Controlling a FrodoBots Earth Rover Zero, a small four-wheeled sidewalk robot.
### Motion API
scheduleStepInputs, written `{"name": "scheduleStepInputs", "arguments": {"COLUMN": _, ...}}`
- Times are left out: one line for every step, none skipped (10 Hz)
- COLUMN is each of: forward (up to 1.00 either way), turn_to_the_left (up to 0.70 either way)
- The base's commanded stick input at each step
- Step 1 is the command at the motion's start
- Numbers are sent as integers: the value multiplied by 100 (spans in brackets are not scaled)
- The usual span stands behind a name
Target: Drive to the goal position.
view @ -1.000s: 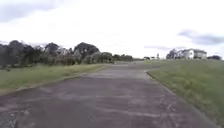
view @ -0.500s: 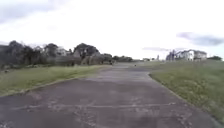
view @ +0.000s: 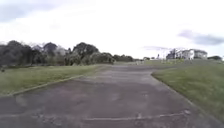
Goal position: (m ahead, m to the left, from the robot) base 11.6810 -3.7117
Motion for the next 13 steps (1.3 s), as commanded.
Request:
{"name": "scheduleStepInputs", "arguments": {"forward": 70, "turn_to_the_left": 0}}
{"name": "scheduleStepInputs", "arguments": {"forward": 70, "turn_to_the_left": 0}}
{"name": "scheduleStepInputs", "arguments": {"forward": 70, "turn_to_the_left": -2}}
{"name": "scheduleStepInputs", "arguments": {"forward": 70, "turn_to_the_left": -13}}
{"name": "scheduleStepInputs", "arguments": {"forward": 70, "turn_to_the_left": -26}}
{"name": "scheduleStepInputs", "arguments": {"forward": 70, "turn_to_the_left": -26}}
{"name": "scheduleStepInputs", "arguments": {"forward": 70, "turn_to_the_left": -26}}
{"name": "scheduleStepInputs", "arguments": {"forward": 70, "turn_to_the_left": -26}}
{"name": "scheduleStepInputs", "arguments": {"forward": 70, "turn_to_the_left": -26}}
{"name": "scheduleStepInputs", "arguments": {"forward": 70, "turn_to_the_left": -17}}
{"name": "scheduleStepInputs", "arguments": {"forward": 70, "turn_to_the_left": 0}}
{"name": "scheduleStepInputs", "arguments": {"forward": 70, "turn_to_the_left": 0}}
{"name": "scheduleStepInputs", "arguments": {"forward": 70, "turn_to_the_left": 0}}
